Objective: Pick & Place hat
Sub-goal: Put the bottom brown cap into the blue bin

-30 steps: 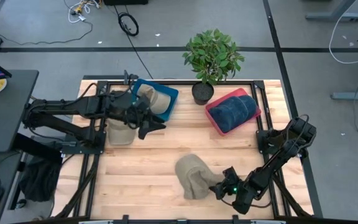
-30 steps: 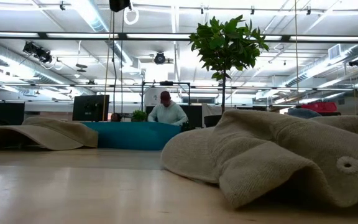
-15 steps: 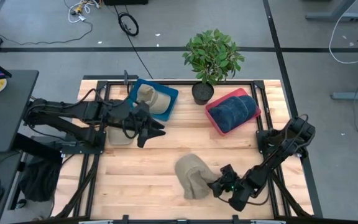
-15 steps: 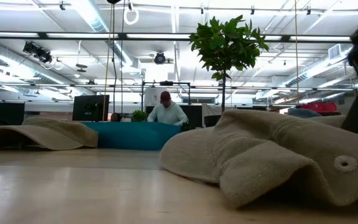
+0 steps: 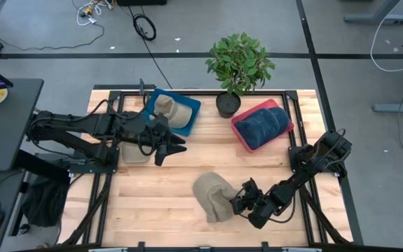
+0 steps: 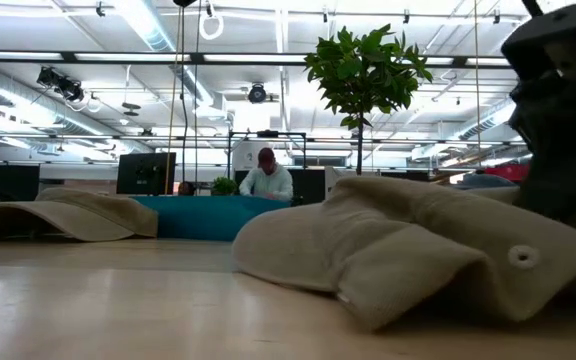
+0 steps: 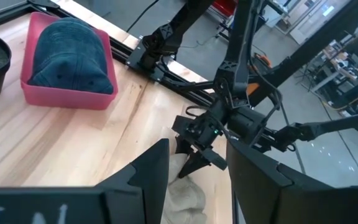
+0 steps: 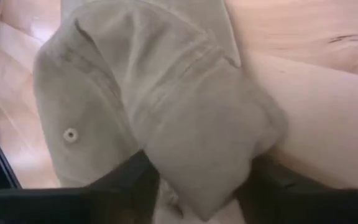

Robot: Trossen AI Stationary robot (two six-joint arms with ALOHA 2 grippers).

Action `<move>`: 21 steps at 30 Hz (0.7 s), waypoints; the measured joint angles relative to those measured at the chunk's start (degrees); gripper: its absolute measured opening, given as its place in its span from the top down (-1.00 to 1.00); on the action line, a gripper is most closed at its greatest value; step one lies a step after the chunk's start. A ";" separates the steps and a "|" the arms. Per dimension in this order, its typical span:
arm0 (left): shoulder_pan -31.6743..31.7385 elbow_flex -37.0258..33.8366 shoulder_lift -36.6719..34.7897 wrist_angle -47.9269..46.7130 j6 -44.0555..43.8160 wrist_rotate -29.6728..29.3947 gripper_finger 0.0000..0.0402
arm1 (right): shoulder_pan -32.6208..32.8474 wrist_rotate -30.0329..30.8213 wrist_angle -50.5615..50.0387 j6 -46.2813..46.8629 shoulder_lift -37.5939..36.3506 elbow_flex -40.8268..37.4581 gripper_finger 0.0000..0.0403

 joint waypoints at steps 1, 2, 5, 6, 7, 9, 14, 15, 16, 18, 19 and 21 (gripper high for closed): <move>0.00 0.00 0.00 -0.02 0.00 0.00 0.18 | -0.04 -0.12 0.83 0.02 0.26 -0.34 0.19; 0.00 0.00 0.00 -0.02 0.00 0.00 0.18 | -0.02 -0.08 1.41 -0.10 0.37 -0.63 0.32; 0.00 0.00 0.00 -0.02 -0.02 0.00 0.18 | -0.03 -1.19 1.98 -1.44 -0.32 -0.96 0.79; 0.00 0.00 0.00 -0.03 -0.02 0.00 0.18 | 0.01 -1.53 2.31 -2.35 -0.71 -1.06 0.89; 0.00 0.00 0.00 -0.02 -0.02 0.00 0.18 | 0.03 -2.29 2.71 -3.49 -1.20 -1.16 0.93; 0.00 0.00 0.00 -0.04 0.02 0.00 0.18 | 0.14 -4.09 3.60 -5.29 -2.58 -1.18 0.94; 0.00 0.00 0.00 -0.15 0.02 0.00 0.18 | 0.14 -3.93 4.53 -10.93 -7.54 -1.18 0.98; 0.00 0.00 0.00 -0.15 0.02 0.00 0.18 | 0.11 -3.48 4.96 -12.36 -8.69 -1.18 0.98; 0.00 0.00 0.00 -0.15 0.03 0.02 0.18 | 0.13 -2.76 5.57 -13.57 -9.87 -1.17 0.99; 0.00 0.00 0.00 -0.11 0.60 0.00 0.18 | 0.11 -1.59 6.36 -16.23 -12.57 -1.16 0.99; 0.00 0.00 0.00 -0.05 1.33 0.00 0.18 | 0.02 -0.67 7.18 -18.03 -13.91 -1.16 0.99; 0.00 0.00 0.00 0.21 2.35 0.02 0.18 | -0.36 1.15 8.38 -21.37 -16.84 -1.16 0.99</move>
